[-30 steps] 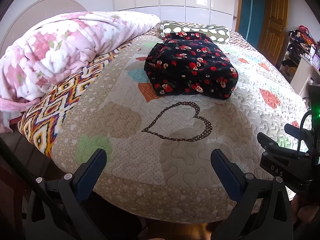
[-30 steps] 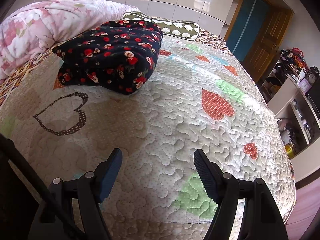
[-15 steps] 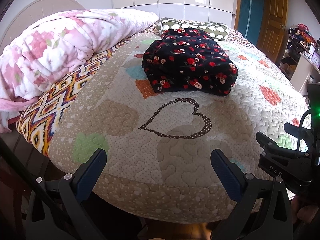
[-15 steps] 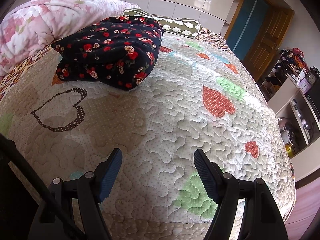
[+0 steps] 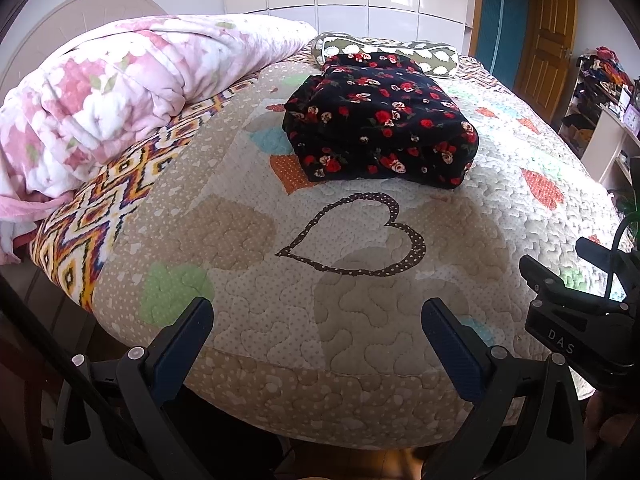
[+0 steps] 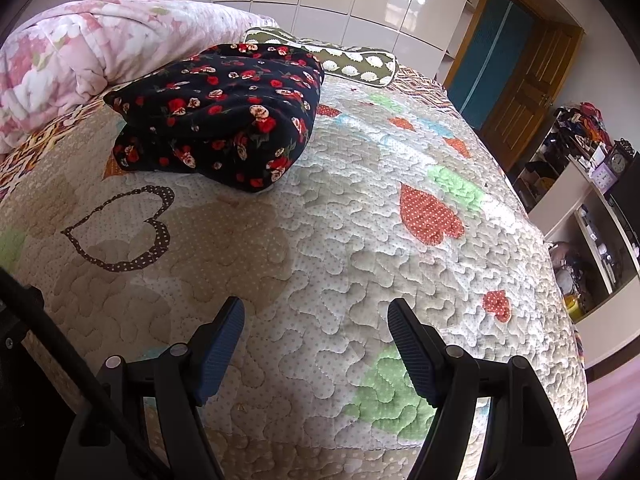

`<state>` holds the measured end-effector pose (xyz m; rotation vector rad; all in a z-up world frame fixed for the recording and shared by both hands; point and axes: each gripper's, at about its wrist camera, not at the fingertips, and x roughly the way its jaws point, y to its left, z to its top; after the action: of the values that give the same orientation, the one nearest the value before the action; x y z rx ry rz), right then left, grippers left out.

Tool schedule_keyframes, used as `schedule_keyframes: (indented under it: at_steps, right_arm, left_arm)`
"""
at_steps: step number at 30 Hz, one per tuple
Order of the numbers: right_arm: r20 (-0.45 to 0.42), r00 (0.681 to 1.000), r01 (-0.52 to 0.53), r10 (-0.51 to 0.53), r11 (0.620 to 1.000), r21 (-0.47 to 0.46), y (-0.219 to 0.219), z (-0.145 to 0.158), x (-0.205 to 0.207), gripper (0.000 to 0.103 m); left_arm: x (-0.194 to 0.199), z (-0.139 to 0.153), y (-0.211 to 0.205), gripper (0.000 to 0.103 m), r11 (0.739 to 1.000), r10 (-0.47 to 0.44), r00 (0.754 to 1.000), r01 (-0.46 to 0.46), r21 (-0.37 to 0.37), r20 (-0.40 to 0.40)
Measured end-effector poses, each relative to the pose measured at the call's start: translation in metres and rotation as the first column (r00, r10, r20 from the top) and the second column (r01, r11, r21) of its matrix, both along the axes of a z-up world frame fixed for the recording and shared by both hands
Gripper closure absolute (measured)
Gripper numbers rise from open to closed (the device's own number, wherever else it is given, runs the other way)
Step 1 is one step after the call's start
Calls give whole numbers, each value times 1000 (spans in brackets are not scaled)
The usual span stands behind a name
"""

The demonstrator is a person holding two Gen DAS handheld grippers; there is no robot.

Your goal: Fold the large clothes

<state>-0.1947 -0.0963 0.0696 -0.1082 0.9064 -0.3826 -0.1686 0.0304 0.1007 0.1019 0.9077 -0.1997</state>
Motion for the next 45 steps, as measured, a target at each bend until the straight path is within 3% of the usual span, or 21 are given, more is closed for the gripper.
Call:
schedule_keyframes:
  at_steps: [18, 31, 45]
  right_arm:
    - [28, 999, -20, 21, 999, -26, 5, 4, -1, 24]
    - [16, 999, -41, 41, 999, -18, 10, 2, 1, 23]
    - [13, 999, -47, 47, 999, -15, 12, 1, 1, 23]
  left_arm:
    - [9, -13, -1, 0, 1000, 7, 1000, -7, 2, -25]
    - [25, -15, 17, 0, 997, 70, 997, -71, -12, -37]
    - [23, -20, 7, 0, 999, 44, 998, -44, 1, -45]
